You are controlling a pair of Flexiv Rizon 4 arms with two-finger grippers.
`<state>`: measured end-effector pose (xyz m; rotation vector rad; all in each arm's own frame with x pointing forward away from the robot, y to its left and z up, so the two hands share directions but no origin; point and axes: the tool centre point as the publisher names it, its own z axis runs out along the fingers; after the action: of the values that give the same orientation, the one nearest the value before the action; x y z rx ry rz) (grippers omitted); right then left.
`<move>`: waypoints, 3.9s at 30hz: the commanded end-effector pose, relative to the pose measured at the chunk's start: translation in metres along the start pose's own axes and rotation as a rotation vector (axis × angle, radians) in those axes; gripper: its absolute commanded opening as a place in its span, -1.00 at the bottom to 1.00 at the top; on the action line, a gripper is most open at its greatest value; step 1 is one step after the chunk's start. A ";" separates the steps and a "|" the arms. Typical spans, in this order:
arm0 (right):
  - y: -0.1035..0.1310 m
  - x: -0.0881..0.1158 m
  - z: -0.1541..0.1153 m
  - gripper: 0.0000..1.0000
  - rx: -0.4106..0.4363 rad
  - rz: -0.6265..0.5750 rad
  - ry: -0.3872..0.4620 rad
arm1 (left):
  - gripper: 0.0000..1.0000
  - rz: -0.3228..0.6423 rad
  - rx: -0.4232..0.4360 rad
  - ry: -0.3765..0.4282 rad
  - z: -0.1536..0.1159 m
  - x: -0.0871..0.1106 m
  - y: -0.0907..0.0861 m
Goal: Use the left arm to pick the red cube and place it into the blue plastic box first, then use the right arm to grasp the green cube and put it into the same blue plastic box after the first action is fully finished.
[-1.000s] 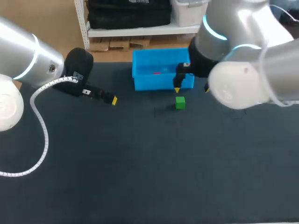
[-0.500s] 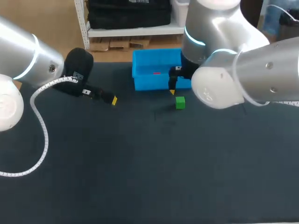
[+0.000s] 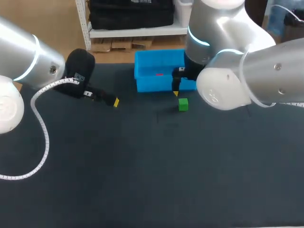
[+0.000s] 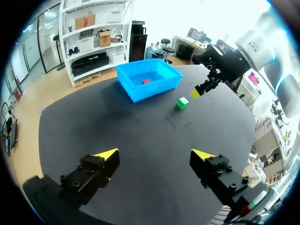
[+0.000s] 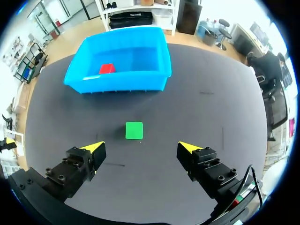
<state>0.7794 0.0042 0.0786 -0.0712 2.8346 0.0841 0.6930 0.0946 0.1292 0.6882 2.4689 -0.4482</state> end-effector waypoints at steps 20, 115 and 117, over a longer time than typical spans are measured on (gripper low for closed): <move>0.008 -0.006 0.074 1.00 0.063 0.018 0.051 | 1.00 0.002 0.006 -0.004 0.001 0.000 0.002; 0.029 -0.099 -0.021 -1.00 -0.270 0.070 -0.320 | 1.00 0.002 0.006 -0.004 0.001 0.000 0.002; 0.031 -0.106 -0.018 -1.00 -0.265 0.066 -0.321 | 1.00 0.002 0.006 -0.004 0.001 0.000 0.002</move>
<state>0.8609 0.0307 0.1329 -0.0244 2.4887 0.4565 0.6932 0.0948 0.1293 0.6886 2.4692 -0.4487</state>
